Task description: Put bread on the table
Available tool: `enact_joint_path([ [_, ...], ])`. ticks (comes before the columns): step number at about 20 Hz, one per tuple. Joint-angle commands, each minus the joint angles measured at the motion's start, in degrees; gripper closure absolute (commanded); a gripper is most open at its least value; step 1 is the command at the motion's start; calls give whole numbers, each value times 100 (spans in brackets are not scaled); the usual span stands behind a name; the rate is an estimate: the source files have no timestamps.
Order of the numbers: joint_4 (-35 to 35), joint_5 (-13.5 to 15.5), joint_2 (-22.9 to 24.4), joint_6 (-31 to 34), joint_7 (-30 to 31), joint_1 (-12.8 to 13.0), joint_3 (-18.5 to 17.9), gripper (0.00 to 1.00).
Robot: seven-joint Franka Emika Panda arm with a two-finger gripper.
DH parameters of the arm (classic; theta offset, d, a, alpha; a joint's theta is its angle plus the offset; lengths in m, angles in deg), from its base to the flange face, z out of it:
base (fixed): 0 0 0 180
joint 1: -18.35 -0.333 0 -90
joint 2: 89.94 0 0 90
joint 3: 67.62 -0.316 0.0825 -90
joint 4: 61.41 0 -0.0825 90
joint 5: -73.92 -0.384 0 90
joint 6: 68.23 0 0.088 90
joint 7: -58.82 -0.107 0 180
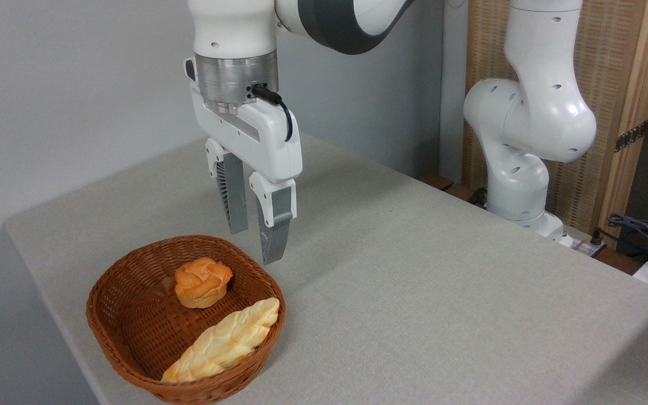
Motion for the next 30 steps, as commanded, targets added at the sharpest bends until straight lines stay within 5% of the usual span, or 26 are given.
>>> enact_joint_path([
  [1, 66, 99, 9, 103, 40, -86, 23, 0],
  [30, 154, 107, -8, 243, 110, -69, 5, 0],
])
